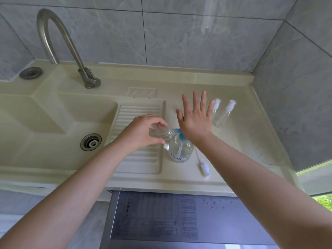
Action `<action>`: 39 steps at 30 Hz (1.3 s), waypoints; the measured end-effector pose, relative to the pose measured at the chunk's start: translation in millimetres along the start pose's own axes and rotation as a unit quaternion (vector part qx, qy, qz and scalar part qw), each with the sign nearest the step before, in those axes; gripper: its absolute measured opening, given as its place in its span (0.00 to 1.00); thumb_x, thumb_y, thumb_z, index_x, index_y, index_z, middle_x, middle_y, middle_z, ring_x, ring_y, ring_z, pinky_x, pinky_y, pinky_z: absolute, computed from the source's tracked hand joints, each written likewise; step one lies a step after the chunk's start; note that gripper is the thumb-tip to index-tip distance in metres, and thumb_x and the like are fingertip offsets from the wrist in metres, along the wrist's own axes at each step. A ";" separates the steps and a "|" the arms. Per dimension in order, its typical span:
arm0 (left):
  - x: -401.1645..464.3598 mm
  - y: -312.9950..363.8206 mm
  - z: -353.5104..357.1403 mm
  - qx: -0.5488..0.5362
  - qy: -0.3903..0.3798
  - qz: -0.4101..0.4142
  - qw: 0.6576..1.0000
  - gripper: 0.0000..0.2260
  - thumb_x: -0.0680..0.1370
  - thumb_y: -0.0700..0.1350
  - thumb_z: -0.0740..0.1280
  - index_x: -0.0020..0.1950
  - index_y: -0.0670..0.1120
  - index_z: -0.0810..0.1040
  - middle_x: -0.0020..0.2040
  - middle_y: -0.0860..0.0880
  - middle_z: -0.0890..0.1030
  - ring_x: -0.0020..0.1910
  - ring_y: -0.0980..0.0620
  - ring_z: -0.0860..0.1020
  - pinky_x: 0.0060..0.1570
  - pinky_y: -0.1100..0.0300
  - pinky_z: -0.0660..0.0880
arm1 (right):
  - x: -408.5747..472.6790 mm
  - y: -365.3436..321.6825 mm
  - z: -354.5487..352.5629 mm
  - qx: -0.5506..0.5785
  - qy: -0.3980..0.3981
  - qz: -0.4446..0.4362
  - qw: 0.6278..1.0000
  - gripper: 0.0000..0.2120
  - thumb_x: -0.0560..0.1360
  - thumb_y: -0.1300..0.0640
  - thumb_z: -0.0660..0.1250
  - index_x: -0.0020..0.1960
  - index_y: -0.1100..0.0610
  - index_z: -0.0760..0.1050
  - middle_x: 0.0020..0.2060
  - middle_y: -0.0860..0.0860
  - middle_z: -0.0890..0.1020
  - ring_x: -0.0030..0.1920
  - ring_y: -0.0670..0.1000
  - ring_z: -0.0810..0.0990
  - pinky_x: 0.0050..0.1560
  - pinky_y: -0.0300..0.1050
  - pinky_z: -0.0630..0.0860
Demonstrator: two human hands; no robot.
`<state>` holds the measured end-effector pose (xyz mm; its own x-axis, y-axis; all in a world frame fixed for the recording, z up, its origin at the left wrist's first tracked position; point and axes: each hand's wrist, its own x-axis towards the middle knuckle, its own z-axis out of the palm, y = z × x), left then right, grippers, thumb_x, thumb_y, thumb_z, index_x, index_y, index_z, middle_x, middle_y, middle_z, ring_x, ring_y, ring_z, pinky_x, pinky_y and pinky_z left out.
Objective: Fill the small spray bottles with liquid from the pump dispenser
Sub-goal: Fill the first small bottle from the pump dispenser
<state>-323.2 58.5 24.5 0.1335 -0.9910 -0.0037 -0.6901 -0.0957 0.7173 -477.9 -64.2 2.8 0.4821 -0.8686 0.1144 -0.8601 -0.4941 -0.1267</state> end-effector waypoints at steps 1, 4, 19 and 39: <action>-0.4 0.7 0.2 0.000 0.001 0.000 1.000 0.21 0.65 0.44 0.81 0.56 0.54 0.82 0.51 0.56 0.81 0.46 0.61 0.80 0.44 0.78 0.69 | -0.2 0.4 -0.2 0.010 0.008 0.000 1.000 0.29 0.84 0.42 0.45 0.82 0.50 0.47 0.81 0.58 0.45 0.79 0.61 0.34 0.76 0.64 0.33; -1.4 2.0 -0.2 -0.001 0.004 0.000 1.000 0.21 0.65 0.44 0.81 0.56 0.54 0.82 0.51 0.56 0.81 0.46 0.61 0.80 0.44 0.78 0.69 | 3.6 0.3 -5.5 0.041 -0.010 0.022 0.999 0.29 0.84 0.41 0.47 0.82 0.50 0.47 0.81 0.58 0.46 0.79 0.61 0.34 0.76 0.63 0.32; -1.2 5.0 -1.1 -0.008 0.002 -0.004 1.000 0.21 0.66 0.42 0.81 0.56 0.53 0.82 0.52 0.55 0.81 0.46 0.62 0.79 0.44 0.79 0.68 | 5.5 2.2 -8.0 0.063 -0.049 0.040 0.996 0.28 0.84 0.43 0.47 0.82 0.49 0.46 0.81 0.57 0.48 0.79 0.61 0.35 0.76 0.65 0.34; -5.4 5.5 -2.3 -0.014 0.008 0.002 1.000 0.20 0.66 0.42 0.81 0.55 0.52 0.82 0.51 0.55 0.81 0.47 0.63 0.78 0.43 0.79 0.68 | 2.6 3.7 -4.5 0.015 -0.047 0.029 0.998 0.27 0.84 0.43 0.44 0.82 0.48 0.49 0.81 0.56 0.50 0.80 0.61 0.36 0.76 0.65 0.34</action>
<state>-326.1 63.6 30.0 0.1429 -0.9897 0.0100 -0.6709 -0.0895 0.7361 -480.5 -68.2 7.0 0.4459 -0.8950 0.0136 -0.8827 -0.4422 -0.1592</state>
